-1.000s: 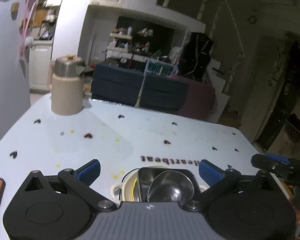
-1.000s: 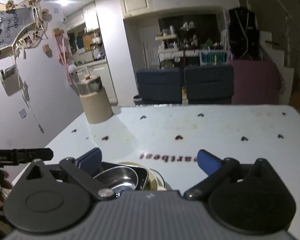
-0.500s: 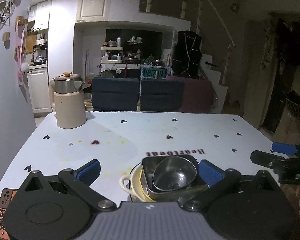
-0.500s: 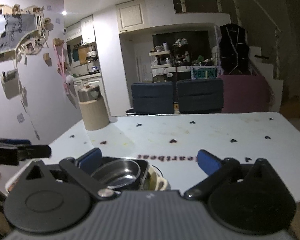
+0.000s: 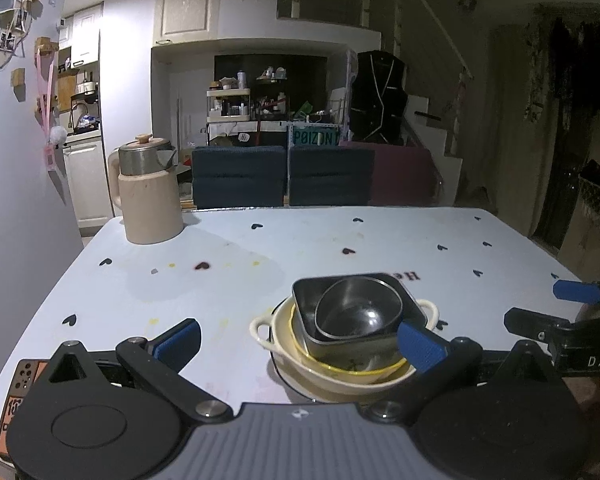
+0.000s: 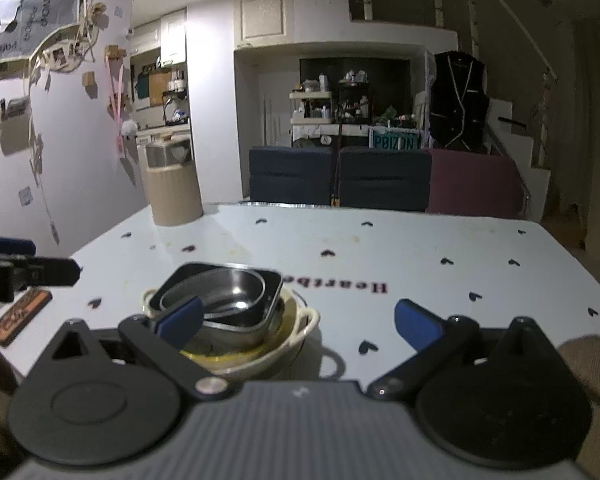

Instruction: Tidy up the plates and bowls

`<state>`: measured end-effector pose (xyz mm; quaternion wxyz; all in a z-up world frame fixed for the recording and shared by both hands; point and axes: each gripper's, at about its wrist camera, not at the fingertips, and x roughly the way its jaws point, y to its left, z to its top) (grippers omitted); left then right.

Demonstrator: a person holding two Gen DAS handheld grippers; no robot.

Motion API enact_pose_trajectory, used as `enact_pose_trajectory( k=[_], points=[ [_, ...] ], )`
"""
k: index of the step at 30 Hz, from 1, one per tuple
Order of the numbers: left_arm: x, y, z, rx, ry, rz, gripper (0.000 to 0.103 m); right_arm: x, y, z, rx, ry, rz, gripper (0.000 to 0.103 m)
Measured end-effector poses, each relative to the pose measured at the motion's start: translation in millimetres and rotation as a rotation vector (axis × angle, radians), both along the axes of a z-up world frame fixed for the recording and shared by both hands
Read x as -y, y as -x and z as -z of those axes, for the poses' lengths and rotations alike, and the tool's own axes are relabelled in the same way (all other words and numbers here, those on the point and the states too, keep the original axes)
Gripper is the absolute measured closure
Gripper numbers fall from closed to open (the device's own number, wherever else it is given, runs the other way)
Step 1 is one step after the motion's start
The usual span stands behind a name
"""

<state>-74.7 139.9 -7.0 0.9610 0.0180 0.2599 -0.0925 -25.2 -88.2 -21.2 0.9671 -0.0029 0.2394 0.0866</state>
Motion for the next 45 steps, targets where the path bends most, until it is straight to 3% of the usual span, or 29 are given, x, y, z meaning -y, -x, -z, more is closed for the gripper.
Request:
enact_pose_trajectory(
  k=[18,45],
  points=[
    [1,15,23,-0.006,-0.108,-0.06,0.0,-1,16,22,-0.014,0.05,0.0,0.001],
    [1,14,27,-0.02,-0.112,-0.055,0.0,-3,13,25,-0.026,0.043,-0.012,0.001]
  ],
)
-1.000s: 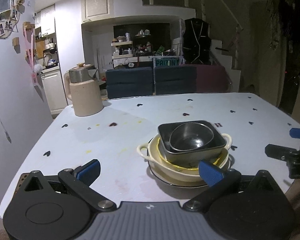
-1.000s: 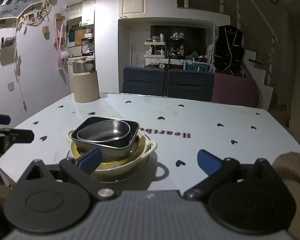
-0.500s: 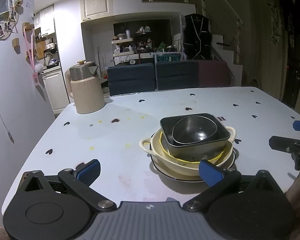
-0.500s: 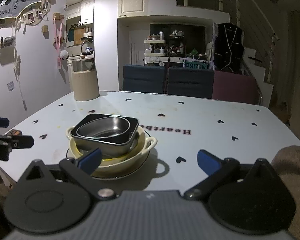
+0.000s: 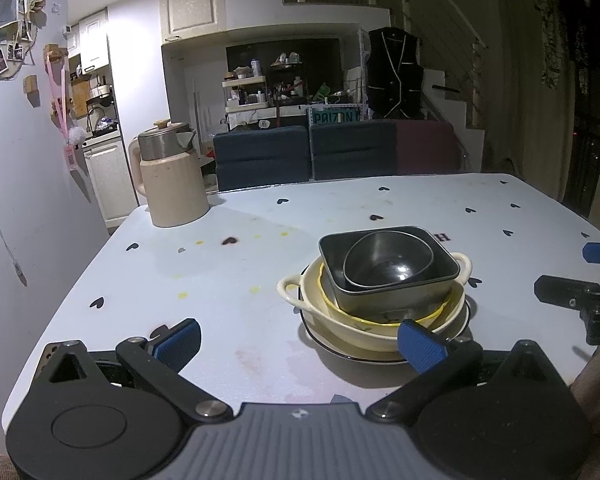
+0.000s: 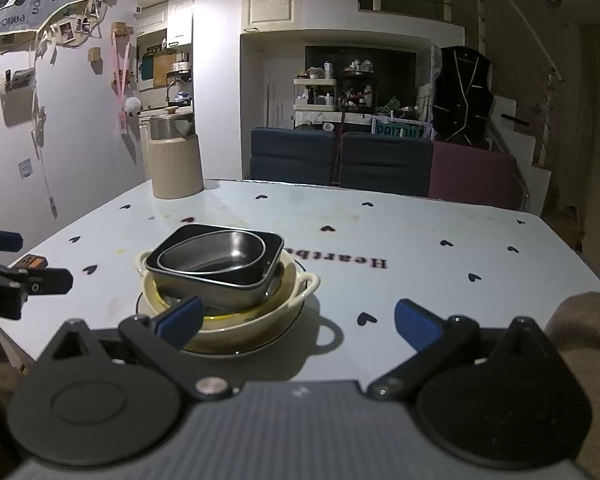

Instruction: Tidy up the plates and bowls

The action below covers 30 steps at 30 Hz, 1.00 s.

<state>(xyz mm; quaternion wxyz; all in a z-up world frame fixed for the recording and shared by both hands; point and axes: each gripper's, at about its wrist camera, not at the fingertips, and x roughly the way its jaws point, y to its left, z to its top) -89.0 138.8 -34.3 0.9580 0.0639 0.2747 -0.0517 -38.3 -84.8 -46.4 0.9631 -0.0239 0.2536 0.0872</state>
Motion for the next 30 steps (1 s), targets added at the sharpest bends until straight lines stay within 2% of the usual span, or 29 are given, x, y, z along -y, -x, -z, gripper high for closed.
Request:
enact_pose_trajectory(
  k=[30],
  points=[
    [1.4,0.6,-1.7,0.004,0.012,-0.001,0.0,-5.2,-1.7,2.8,-0.009,0.014,-0.015,0.001]
  ],
)
